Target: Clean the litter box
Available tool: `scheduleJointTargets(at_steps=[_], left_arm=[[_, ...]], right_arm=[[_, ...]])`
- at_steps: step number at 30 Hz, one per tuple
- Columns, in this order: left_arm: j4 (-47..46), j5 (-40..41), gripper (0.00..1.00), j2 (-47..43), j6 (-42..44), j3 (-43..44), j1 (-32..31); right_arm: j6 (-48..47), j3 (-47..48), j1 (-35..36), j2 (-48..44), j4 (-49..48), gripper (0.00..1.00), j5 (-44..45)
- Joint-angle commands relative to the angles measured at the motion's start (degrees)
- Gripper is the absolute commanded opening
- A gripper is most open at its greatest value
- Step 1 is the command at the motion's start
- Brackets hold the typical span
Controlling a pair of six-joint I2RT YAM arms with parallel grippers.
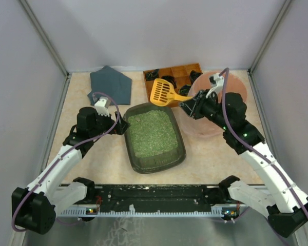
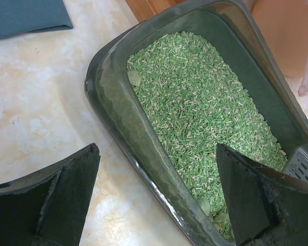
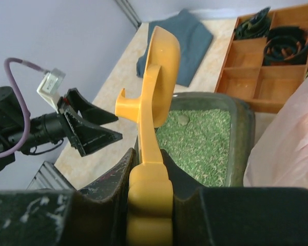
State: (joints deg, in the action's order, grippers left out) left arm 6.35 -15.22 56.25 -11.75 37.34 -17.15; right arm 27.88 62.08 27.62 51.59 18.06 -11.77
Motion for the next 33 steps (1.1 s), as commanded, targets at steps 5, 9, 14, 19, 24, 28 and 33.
scheduleJointTargets(at_steps=[5, 9, 14, 19, 24, 28, 33], left_arm=[[-1.8, -1.3, 0.99, 0.4, 0.0, 0.3, 0.4], [-1.8, -1.4, 0.99, 0.4, -0.1, 0.2, 0.5], [-1.6, -1.0, 0.99, 0.6, -0.3, 0.3, 0.5], [-1.2, -1.1, 0.98, 1.4, -0.5, 0.7, 0.6], [-1.6, -2.8, 0.98, 2.8, -1.1, 1.0, 0.9], [-0.1, -2.3, 0.97, 2.6, -1.1, 1.5, 0.9], [-0.5, -1.6, 0.97, 1.6, -1.2, 0.8, 0.9]], right_arm=[[3.6, -1.8, 10.4, 5.3, -3.9, 0.00, 9.3], [5.0, -2.4, 13.5, 8.3, -3.0, 0.00, 13.7], [9.6, -4.1, 15.0, 10.9, -4.3, 0.00, 17.1], [15.5, -4.8, 15.8, 15.3, -4.4, 0.00, 19.5], [20.3, -4.8, 17.8, 18.7, -5.0, 0.00, 23.7], [25.1, -3.6, 18.6, 21.9, -3.6, 0.00, 25.4], [31.5, -0.9, 20.3, 26.8, -0.6, 0.00, 28.4]])
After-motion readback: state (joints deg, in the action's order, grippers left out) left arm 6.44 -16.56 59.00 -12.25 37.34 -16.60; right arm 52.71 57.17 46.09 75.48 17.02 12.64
